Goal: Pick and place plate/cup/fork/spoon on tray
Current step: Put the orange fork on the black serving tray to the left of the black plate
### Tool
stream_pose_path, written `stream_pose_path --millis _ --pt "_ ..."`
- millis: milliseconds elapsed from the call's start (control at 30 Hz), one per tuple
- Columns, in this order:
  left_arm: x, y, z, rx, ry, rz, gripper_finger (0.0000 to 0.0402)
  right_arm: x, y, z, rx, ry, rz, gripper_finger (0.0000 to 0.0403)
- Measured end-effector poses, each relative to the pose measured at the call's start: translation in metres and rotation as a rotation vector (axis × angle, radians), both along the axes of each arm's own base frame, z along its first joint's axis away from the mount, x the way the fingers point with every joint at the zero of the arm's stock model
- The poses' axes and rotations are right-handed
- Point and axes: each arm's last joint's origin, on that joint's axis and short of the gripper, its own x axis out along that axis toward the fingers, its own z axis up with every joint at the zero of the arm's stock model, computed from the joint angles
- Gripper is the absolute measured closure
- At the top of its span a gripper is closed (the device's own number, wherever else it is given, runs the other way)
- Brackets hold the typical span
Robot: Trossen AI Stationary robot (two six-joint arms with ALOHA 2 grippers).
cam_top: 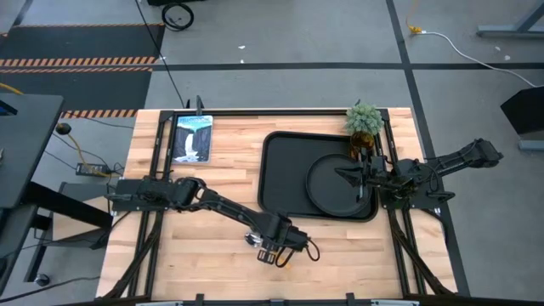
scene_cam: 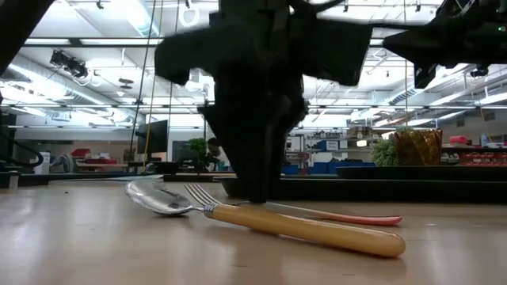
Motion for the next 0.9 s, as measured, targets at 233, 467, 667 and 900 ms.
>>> stream_pose_path --millis 233,467,667,900 --pt "-0.0012 0.0008 -0.0057 0.009 0.03 -0.001 0.0281 0.0 0.0 0.0 0.0 0.0 0.0 0.0376" --pt "-0.0007 0.0006 -0.0109 0.006 0.049 -0.028 0.0303 0.0 0.0 0.0 0.0 0.0 0.0 0.0376" --pt "-0.001 0.0006 -0.0118 0.007 0.055 -0.034 0.0339 0.0 0.0 0.0 0.0 0.0 0.0 0.0376" --pt "-0.0028 0.001 -0.0081 0.008 0.059 -0.037 0.0389 0.0 0.0 0.0 0.0 0.0 0.0 0.0376"
